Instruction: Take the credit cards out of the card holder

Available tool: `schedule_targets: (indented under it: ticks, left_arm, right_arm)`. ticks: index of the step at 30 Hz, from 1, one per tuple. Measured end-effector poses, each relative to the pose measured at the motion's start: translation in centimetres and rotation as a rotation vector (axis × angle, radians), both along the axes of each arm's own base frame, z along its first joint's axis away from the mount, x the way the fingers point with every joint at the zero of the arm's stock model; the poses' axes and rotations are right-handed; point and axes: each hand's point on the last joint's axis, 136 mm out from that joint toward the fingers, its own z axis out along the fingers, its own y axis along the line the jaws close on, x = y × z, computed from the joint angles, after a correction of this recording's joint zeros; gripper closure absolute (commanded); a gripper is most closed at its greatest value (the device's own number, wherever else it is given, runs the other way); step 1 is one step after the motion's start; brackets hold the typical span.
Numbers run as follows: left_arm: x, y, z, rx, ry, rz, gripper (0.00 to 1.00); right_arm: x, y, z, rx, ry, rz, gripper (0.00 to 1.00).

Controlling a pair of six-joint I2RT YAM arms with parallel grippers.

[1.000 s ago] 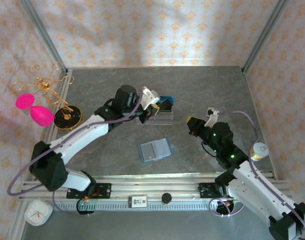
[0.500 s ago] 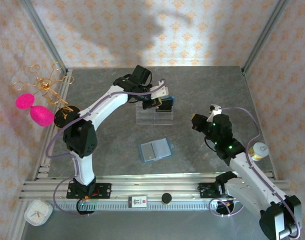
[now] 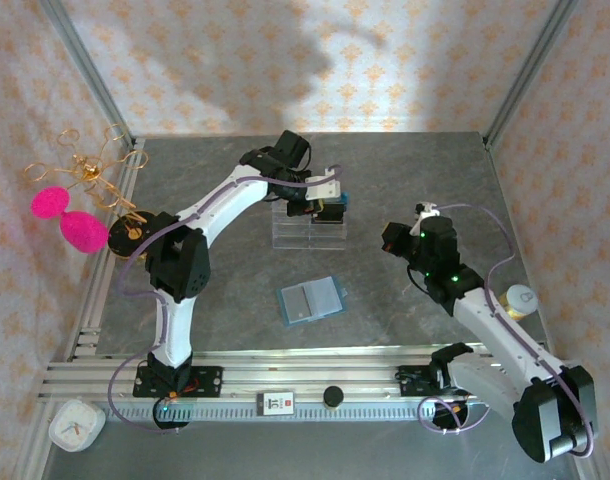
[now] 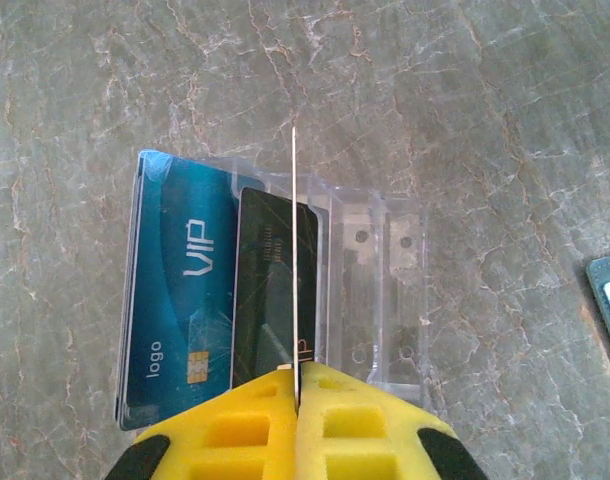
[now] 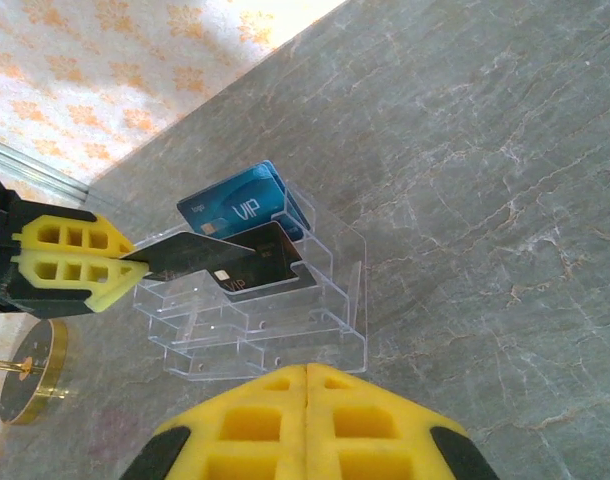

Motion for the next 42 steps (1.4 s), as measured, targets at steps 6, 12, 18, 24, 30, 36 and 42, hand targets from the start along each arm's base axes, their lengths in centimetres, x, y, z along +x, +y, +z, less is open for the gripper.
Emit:
schedule_targets:
  ticks: [6, 12, 18, 24, 30, 36, 42]
  left_arm:
    - [0.7, -0.1, 0.2, -0.016, -0.026, 0.002, 1.0]
    - [0.7, -0.2, -0.4, -0.021, -0.025, 0.0, 1.0]
    - [0.8, -0.3, -0.5, -0.026, -0.027, -0.002, 1.0]
    - [1.0, -0.4, -0.6, -0.03, -0.032, -0.002, 1.0]
    - [1.2, -0.5, -1.5, -0.027, -0.025, 0.0, 1.0]
    - [1.4, -0.6, -2.4, -0.02, -0.017, 0.002, 1.0]
    - [1.4, -0.5, -2.6, -0.02, -0.015, 0.006, 1.0]
  right_arm:
    - [0.1, 0.0, -0.5, -0.005, 0.016, 0.0, 0.96]
    - [0.1, 0.0, -0.6, -0.006, 0.017, 0.0, 0.96]
    - [0.1, 0.0, -0.6, -0.007, 0.017, -0.001, 0.96]
    - [0.1, 0.0, -0.6, -0.007, 0.017, -0.003, 0.96]
    - [0.1, 0.0, -0.6, -0.013, 0.014, 0.0, 0.96]
    - [0.1, 0.0, -0.6, -0.013, 0.014, 0.0, 0.96]
    - [0.2, -0.2, -0.6, -0.013, 0.014, -0.005, 0.96]
